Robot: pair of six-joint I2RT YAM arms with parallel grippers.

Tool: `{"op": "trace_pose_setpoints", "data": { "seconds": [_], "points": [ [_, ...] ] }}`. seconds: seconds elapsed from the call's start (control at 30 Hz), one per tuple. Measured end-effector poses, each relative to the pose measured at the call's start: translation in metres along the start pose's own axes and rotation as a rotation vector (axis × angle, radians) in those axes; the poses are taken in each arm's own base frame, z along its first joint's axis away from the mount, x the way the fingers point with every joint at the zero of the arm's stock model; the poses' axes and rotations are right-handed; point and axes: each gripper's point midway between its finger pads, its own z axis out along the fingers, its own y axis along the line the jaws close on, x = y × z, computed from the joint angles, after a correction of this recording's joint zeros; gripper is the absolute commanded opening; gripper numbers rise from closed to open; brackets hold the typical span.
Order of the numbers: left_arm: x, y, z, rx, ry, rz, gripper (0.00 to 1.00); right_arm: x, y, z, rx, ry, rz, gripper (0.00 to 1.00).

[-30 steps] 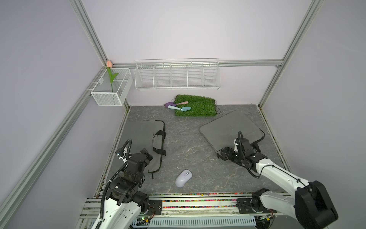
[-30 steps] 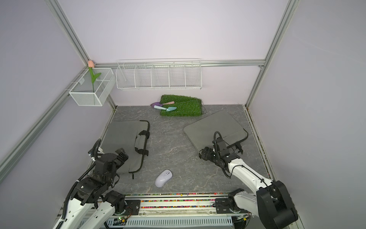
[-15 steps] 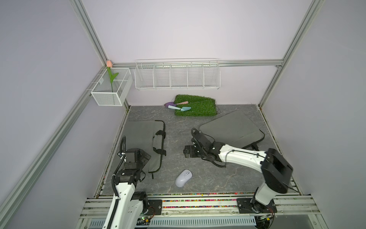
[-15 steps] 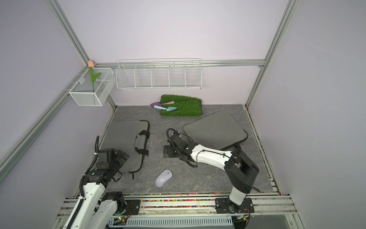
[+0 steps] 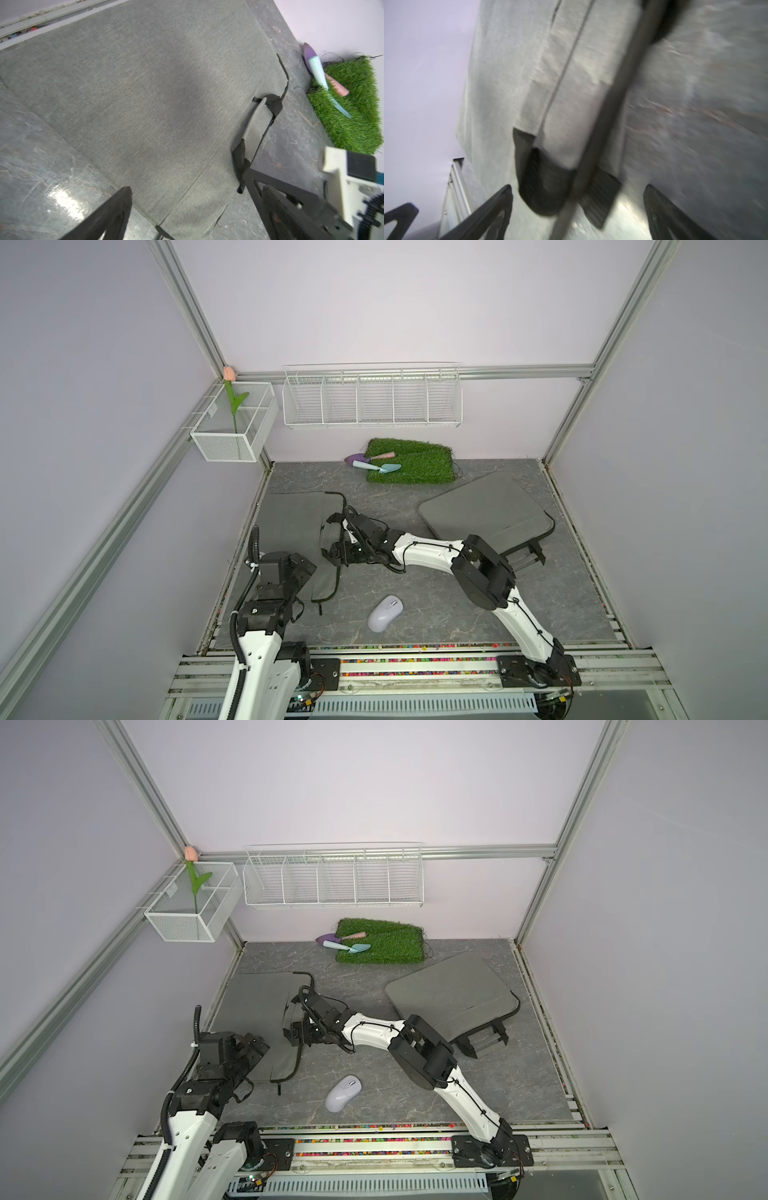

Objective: Put the mouse into the laptop bag
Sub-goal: Move the zippered laptop bag to the center of the board.

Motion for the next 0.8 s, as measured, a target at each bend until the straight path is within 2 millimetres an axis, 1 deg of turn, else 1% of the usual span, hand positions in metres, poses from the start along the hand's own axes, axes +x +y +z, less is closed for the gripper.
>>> {"op": "trace_pose_setpoints", "data": {
  "seconds": [0.07,0.1,0.13,0.17,0.2,0.27,0.37,0.47,0.53,0.6,0.67,0.73,0.8],
  "points": [
    [-0.003,-0.003,-0.004,0.011,-0.006,0.002,0.97,-0.004,0.007,0.010,-0.027,0.001,0.001,0.91],
    [-0.004,-0.004,-0.005,0.013,-0.006,0.004,0.97,-0.005,0.010,0.014,-0.038,0.000,0.002,0.81],
    [-0.004,-0.005,-0.005,0.015,-0.002,0.005,0.97,-0.005,0.012,0.018,-0.046,0.003,0.007,0.70],
    [-0.004,-0.006,-0.006,0.016,0.000,0.005,0.97,-0.003,0.013,0.022,-0.055,0.009,0.011,0.56],
    [-0.004,-0.006,-0.007,0.018,0.003,0.006,0.97,-0.002,0.012,0.026,-0.058,0.011,0.015,0.45],
    [-0.004,-0.007,-0.009,0.018,0.005,0.010,0.97,0.001,0.008,0.030,-0.057,0.015,0.035,0.30],
    [-0.005,-0.008,-0.011,0.021,0.007,0.019,0.97,0.002,-0.001,0.028,-0.065,-0.006,0.055,0.14],
    [-0.001,-0.013,-0.011,0.047,0.030,0.040,0.95,0.007,-0.010,0.010,-0.058,-0.026,0.074,0.06],
    [0.003,-0.021,-0.009,0.091,0.057,0.057,0.94,0.014,-0.023,-0.006,-0.035,-0.027,0.091,0.06],
    [0.010,-0.030,-0.004,0.140,0.090,0.061,0.93,0.016,-0.036,-0.018,-0.023,-0.031,0.113,0.06],
    [0.018,-0.035,0.002,0.167,0.125,0.069,0.93,0.012,-0.049,-0.027,-0.026,-0.040,0.139,0.06],
    [0.031,-0.041,0.008,0.187,0.168,0.095,0.92,0.000,-0.062,-0.032,-0.040,-0.052,0.162,0.06],
    [0.047,-0.054,0.011,0.217,0.219,0.145,0.91,-0.012,-0.074,-0.037,-0.028,-0.069,0.171,0.06]
  ]
}}
